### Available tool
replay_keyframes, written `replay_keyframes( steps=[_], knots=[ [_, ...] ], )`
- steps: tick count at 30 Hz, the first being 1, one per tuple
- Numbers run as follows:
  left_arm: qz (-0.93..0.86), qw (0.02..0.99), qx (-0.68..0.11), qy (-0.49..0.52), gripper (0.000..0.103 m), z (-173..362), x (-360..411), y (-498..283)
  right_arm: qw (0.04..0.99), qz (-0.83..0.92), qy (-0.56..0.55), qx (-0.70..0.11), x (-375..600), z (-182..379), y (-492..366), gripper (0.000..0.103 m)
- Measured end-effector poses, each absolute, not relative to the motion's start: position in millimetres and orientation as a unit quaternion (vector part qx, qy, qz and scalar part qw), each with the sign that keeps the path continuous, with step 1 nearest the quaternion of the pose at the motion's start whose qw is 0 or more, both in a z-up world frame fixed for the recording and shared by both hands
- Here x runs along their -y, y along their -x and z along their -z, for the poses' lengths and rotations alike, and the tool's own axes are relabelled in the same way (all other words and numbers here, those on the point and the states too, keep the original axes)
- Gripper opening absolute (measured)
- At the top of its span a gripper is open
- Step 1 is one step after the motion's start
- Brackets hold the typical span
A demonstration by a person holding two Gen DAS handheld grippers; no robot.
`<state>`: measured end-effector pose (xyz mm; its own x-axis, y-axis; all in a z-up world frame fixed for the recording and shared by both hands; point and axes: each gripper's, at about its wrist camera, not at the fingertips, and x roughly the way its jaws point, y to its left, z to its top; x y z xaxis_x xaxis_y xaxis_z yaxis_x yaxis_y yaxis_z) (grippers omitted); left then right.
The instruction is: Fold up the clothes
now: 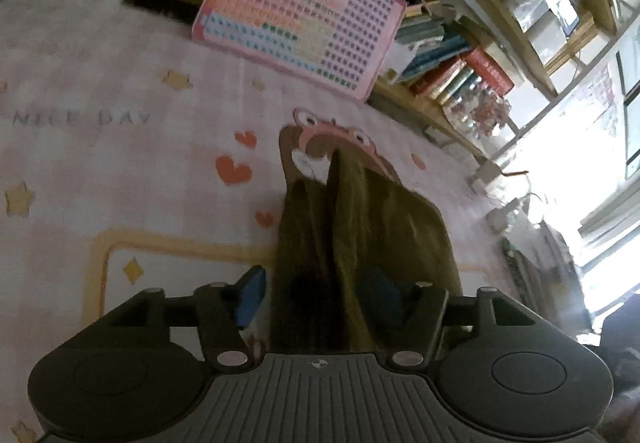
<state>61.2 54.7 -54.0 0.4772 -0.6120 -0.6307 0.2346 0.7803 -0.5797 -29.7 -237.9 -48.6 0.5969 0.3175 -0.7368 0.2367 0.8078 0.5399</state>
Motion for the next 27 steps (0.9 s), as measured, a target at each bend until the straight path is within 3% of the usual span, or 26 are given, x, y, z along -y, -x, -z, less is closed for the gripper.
replay_keyframes(
  steps=[6,9,13,14,19,22,24,26,27],
  knots=[
    [0.243,0.812,-0.475,0.238,0.064,74,-54,-64,0.799,-0.033,-0.385,-0.460,250,65,27,0.058],
    [0.250,0.798,-0.484,0.259,0.058,80,-52,-65,0.787,-0.034,-0.403,-0.466,251,71,24,0.058],
    [0.252,0.791,-0.491,0.263,0.036,76,-47,-65,0.788,-0.040,-0.400,-0.467,247,70,20,0.043],
    [0.258,0.792,-0.487,0.263,0.031,73,-46,-63,0.797,-0.040,-0.386,-0.463,245,66,20,0.033],
    [0.279,0.816,-0.464,0.205,0.029,53,-30,-47,0.886,-0.039,-0.222,-0.404,216,30,24,0.025],
    [0.266,0.807,-0.481,0.217,0.032,60,-36,-51,0.880,-0.044,-0.225,-0.417,216,34,22,0.025],
    [0.258,0.794,-0.497,0.237,0.038,69,-42,-55,0.860,-0.044,-0.260,-0.436,224,45,20,0.029],
    [0.256,0.786,-0.503,0.252,0.043,74,-46,-56,0.843,-0.033,-0.292,-0.452,234,53,19,0.053],
    [0.255,0.783,-0.506,0.258,0.047,76,-47,-58,0.834,-0.026,-0.305,-0.459,238,56,19,0.059]
  ],
)
